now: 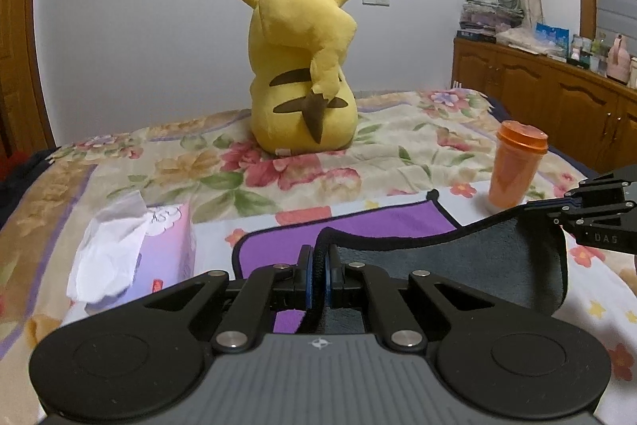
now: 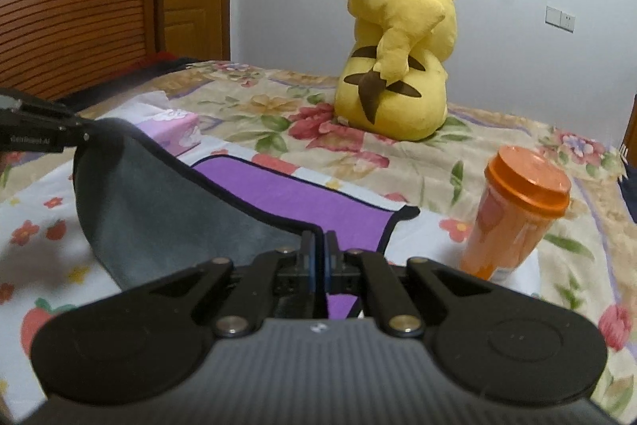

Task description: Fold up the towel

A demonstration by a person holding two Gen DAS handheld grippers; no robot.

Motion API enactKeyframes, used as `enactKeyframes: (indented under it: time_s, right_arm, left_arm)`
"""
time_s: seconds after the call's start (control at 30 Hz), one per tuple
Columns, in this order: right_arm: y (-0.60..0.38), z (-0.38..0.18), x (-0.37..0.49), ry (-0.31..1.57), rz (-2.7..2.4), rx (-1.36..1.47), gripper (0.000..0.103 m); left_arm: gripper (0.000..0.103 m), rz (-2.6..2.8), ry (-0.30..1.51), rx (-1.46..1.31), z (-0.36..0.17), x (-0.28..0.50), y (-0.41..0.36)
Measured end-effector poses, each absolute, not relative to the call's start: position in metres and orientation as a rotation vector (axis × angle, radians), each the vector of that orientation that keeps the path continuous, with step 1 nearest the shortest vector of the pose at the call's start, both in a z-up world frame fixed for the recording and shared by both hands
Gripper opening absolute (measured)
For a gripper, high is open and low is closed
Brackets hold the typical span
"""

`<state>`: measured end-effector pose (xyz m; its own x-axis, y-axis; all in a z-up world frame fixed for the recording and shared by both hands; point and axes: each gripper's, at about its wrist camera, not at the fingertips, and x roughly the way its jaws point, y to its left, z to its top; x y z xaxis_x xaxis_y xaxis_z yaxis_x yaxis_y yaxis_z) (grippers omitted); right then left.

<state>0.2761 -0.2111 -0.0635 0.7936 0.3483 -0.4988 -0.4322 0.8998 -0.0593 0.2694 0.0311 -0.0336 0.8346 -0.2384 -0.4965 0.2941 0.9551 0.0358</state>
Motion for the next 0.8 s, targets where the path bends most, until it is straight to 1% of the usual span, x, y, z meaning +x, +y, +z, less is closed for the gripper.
enactKeyframes:
  time_s: [0.2, 0.6, 0.8]
  right_arm:
    - [-0.205, -0.063, 0.287, 0.485, 0.422, -0.204, 0.004]
    - [-0.200, -0.049, 0.324, 0.394, 0.378, -0.235, 0.004]
    - [-0.201, -0.047, 0.342, 0.351, 0.345, -0.249, 0.004]
  left_arm:
    - [0.009, -0.266, 0.495, 0.111, -0.030, 0.285, 0.033]
    - [0.009, -0.239, 0.443, 0.088, -0.012, 0.326, 0.035]
    - [0.009, -0.205, 0.423, 0.081, -0.017, 0.345, 0.033]
